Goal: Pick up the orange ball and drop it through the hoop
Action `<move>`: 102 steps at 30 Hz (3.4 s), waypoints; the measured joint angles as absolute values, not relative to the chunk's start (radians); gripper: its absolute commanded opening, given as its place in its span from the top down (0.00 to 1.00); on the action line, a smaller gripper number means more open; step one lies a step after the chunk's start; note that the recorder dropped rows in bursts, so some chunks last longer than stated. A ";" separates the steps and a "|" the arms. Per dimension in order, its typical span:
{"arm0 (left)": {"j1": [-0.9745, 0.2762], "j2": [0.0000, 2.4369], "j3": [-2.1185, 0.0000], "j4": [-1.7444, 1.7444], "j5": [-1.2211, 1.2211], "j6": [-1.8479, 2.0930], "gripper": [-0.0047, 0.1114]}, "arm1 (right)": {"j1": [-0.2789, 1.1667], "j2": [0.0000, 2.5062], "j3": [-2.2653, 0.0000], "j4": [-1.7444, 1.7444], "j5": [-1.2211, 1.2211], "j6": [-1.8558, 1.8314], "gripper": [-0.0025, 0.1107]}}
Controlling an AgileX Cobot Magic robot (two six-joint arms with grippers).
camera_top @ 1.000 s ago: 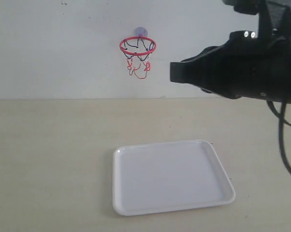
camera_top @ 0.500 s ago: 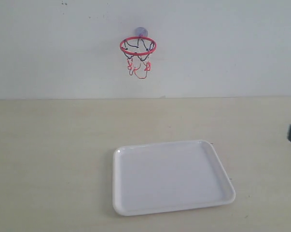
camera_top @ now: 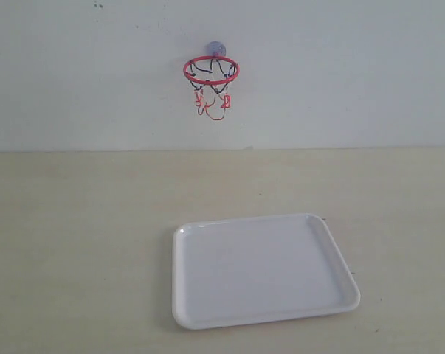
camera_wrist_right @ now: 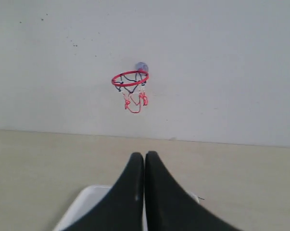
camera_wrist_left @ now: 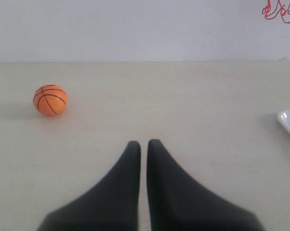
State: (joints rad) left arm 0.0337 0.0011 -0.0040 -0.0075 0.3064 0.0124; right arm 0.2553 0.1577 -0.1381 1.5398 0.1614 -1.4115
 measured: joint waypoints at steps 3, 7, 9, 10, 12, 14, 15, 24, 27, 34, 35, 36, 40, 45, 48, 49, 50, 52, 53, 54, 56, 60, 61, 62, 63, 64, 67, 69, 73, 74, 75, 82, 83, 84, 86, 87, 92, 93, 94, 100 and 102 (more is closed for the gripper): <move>0.034 0.001 -0.004 -0.007 0.306 0.012 0.92 | 0.255 0.155 -0.138 1.530 0.176 -1.408 0.98; 0.034 0.001 -0.004 -0.007 0.306 0.012 0.92 | 0.255 0.153 -0.138 1.367 0.176 -1.257 0.98; 0.034 0.001 -0.004 -0.007 0.306 0.012 0.92 | 0.255 0.153 -0.138 1.207 0.176 -1.092 0.98; 0.034 0.001 -0.004 -0.007 0.306 0.012 0.92 | 0.255 0.153 -0.138 1.111 0.176 -0.995 0.98; 0.034 0.001 -0.004 -0.007 0.306 0.012 0.92 | 0.255 0.149 -0.138 0.889 0.176 -0.793 0.98; 0.034 0.001 -0.004 -0.007 0.306 0.012 0.92 | 0.255 0.130 -0.135 0.658 0.176 -0.550 0.98; 0.034 0.001 -0.004 -0.007 0.306 0.012 0.92 | 0.255 0.119 -0.133 0.574 0.176 -0.460 0.98; 0.034 0.001 -0.004 -0.007 0.306 0.012 0.92 | 0.255 0.007 -0.042 0.236 0.164 -0.117 0.98; 0.034 0.001 -0.004 -0.007 0.306 0.012 0.92 | 0.251 0.005 -0.012 0.195 0.153 -0.102 0.98; 0.034 0.001 -0.004 -0.007 0.306 0.012 0.92 | 0.251 0.005 -0.004 0.085 0.187 0.010 0.98; 0.034 0.001 -0.004 -0.007 0.306 0.012 0.92 | 0.251 0.005 -0.004 0.073 0.200 0.022 0.98; 0.034 0.001 -0.004 -0.007 0.306 0.012 0.92 | 0.251 0.005 -0.004 0.065 0.215 0.028 0.98; 0.034 0.001 -0.004 -0.007 0.306 0.012 0.92 | 0.251 0.005 -0.004 0.054 0.275 0.037 0.98; 0.034 0.001 -0.004 -0.007 0.306 0.012 0.92 | 0.251 0.005 -0.002 0.052 0.335 0.000 0.98; 0.034 0.001 -0.004 -0.007 0.306 0.012 0.92 | 0.249 0.005 0.000 0.052 0.340 -0.023 0.98; 0.034 0.001 -0.004 -0.007 0.306 0.012 0.92 | 0.243 0.005 0.000 0.052 0.342 -0.025 0.98; 0.034 0.001 -0.004 -0.007 0.306 0.012 0.92 | 0.234 0.005 0.000 0.052 0.342 -0.025 0.98; 0.034 0.001 -0.004 -0.007 0.306 0.012 0.92 | 0.203 0.005 0.000 0.052 0.344 -0.026 0.98; 0.034 0.001 -0.004 -0.007 0.306 0.012 0.92 | 0.185 0.005 0.000 0.052 0.344 -0.026 0.98; 0.034 0.001 -0.004 -0.007 0.306 0.012 0.92 | 0.165 0.005 0.000 0.052 0.344 -0.026 0.98; 0.034 0.001 -0.004 -0.007 0.306 0.012 0.92 | 0.130 0.005 0.000 0.052 0.344 -0.026 0.98; 0.034 0.001 -0.004 -0.007 0.306 0.012 0.92 | 0.089 0.005 0.000 0.052 0.346 -0.026 0.98; 0.034 0.001 -0.004 -0.007 0.306 0.012 0.92 | 0.088 0.005 0.000 0.052 0.346 -0.026 0.98; 0.034 0.001 -0.004 -0.007 0.306 0.012 0.92 | 0.087 0.005 0.000 0.052 0.346 -0.026 0.98; 0.034 0.001 -0.004 -0.007 0.306 0.012 0.92 | 0.085 0.005 0.000 0.052 0.346 -0.026 0.98; 0.034 0.001 -0.004 -0.007 0.306 0.012 0.92 | 0.085 0.005 0.000 0.052 0.346 -0.026 0.98; 0.034 0.001 -0.004 -0.007 0.306 0.012 0.92 | 0.083 0.005 0.000 0.052 0.346 -0.026 0.98; 0.034 0.001 -0.004 -0.007 0.306 0.012 0.92 | 0.081 0.005 0.000 0.052 0.346 -0.026 0.98; 0.034 0.001 -0.004 -0.007 0.306 0.012 0.92 | 0.081 0.005 0.000 0.052 0.346 -0.026 0.98; 0.034 0.001 -0.004 -0.007 0.306 0.012 0.92 | 0.081 0.005 0.000 0.052 0.346 -0.026 0.98; 0.034 0.001 -0.004 -0.007 0.306 0.012 0.92 | 0.081 0.005 0.000 0.052 0.346 -0.026 0.98; 0.034 0.001 -0.004 -0.007 0.306 0.012 0.92 | 0.081 0.005 0.000 0.052 0.346 -0.026 0.98; 0.034 0.001 -0.004 -0.007 0.306 0.012 0.92 | 0.081 0.005 0.000 0.052 0.346 -0.026 0.98; 0.034 0.001 -0.004 -0.007 0.306 0.012 0.92 | 0.081 0.005 0.000 0.052 0.346 -0.026 0.98; 0.034 0.001 -0.004 -0.007 0.306 0.012 0.92 | 0.081 0.005 0.000 0.052 0.346 -0.026 0.98; 0.034 0.001 -0.004 -0.007 0.306 0.012 0.92 | 0.081 0.005 0.000 0.052 0.346 -0.026 0.98; 0.034 0.001 -0.004 -0.007 0.306 0.012 0.92 | 0.081 0.005 0.000 0.052 0.346 -0.026 0.98; 0.034 0.001 -0.004 -0.007 0.306 0.012 0.92 | 0.081 0.005 0.000 0.052 0.346 -0.026 0.98; 0.034 0.001 -0.004 -0.007 0.306 0.012 0.92 | 0.081 0.005 0.000 0.052 0.346 -0.026 0.98; 0.034 0.001 -0.004 -0.007 0.306 0.012 0.92 | 0.081 0.005 0.000 0.052 0.346 -0.026 0.98; 0.034 0.001 -0.004 -0.007 0.306 0.012 0.92 | 0.081 0.005 0.000 0.052 0.346 -0.026 0.98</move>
State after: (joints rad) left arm 0.0337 0.0011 -0.0040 -0.0075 0.3064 0.0124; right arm 0.0815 0.0051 0.0004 0.0519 0.3459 -0.0263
